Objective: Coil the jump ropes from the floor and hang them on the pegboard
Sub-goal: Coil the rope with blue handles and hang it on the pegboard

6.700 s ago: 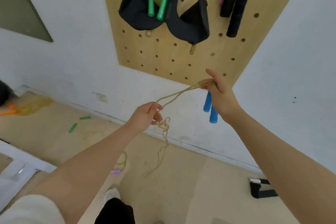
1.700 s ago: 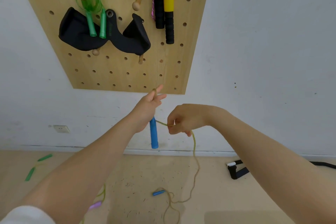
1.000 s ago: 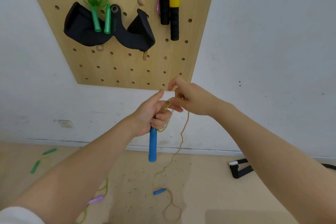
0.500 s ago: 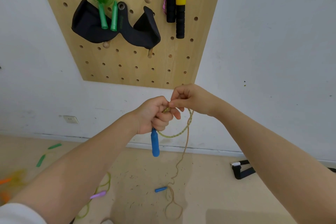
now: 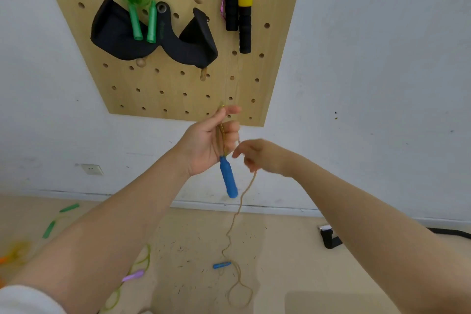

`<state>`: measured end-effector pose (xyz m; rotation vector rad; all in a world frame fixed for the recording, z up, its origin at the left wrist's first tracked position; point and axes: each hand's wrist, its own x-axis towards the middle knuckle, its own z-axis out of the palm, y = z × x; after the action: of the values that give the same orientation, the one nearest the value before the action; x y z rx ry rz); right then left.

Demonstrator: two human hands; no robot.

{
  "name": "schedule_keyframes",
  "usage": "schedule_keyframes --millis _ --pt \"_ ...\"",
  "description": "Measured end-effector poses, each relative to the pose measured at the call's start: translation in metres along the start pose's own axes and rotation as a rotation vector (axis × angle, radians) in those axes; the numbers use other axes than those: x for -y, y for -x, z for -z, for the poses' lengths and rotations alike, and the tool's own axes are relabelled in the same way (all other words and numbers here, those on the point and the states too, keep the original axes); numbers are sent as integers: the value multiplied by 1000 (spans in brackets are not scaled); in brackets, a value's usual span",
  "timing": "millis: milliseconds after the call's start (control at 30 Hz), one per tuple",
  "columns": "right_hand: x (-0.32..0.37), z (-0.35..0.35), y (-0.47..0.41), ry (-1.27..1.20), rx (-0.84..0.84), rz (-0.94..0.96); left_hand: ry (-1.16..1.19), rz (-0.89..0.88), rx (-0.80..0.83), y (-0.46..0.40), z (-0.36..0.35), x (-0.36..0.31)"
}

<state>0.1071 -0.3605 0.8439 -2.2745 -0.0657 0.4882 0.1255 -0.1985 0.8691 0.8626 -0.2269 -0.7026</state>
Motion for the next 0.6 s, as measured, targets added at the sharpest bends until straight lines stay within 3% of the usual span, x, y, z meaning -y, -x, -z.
schedule_keyframes --millis 133,233,367,467,600 --pt "27 -12 10 341 224 14 -317 -8 -196 -13 11 9" --pt "42 -2 14 526 205 56 -494 34 -286 -13 18 16" --pt "52 25 25 490 66 106 -923 71 -252 -9 25 21" --pt "48 38 25 353 -216 259 -759 159 -151 -4 25 17" --pt "38 36 18 -145 -301 316 -408 183 28 2 0 9"
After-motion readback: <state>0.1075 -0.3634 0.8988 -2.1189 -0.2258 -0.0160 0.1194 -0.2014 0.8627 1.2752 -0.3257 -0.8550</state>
